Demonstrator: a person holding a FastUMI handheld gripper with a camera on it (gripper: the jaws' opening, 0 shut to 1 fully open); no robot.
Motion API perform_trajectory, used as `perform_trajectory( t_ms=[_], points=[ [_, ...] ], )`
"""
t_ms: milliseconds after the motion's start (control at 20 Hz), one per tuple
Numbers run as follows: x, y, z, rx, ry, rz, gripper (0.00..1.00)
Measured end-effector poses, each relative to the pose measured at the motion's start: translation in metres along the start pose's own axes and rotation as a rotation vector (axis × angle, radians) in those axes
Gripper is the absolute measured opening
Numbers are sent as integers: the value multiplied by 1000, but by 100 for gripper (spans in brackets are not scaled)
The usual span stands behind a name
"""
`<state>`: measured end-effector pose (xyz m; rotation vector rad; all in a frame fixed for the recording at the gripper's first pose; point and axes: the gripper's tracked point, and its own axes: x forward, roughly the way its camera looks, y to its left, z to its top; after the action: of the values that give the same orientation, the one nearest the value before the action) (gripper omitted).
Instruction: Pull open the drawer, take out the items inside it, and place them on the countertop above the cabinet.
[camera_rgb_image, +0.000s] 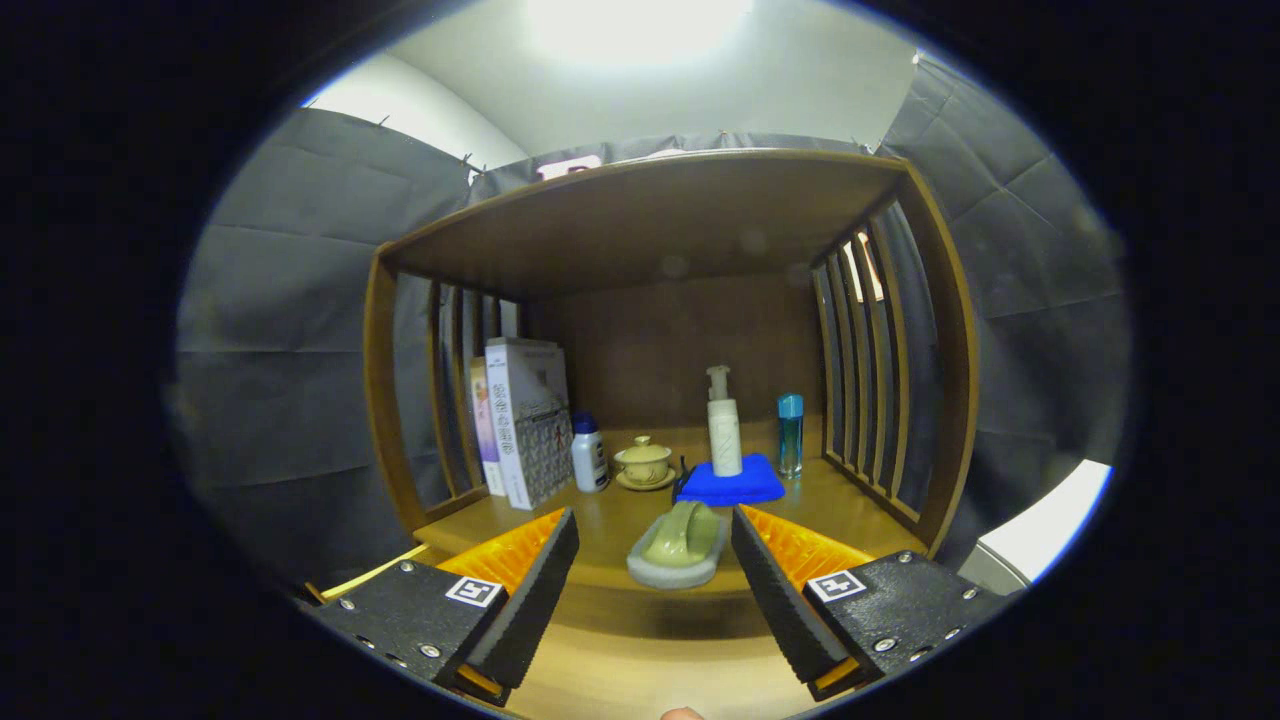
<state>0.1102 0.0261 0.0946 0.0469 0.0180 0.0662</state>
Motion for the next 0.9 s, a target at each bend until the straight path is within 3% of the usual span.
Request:
perform_trajectory(
  t_ms=[550, 900],
  points=[
    [-96, 16, -21, 27, -100, -32, 95],
    [-130, 36, -62, 3, -61, -6, 95]
  ],
)
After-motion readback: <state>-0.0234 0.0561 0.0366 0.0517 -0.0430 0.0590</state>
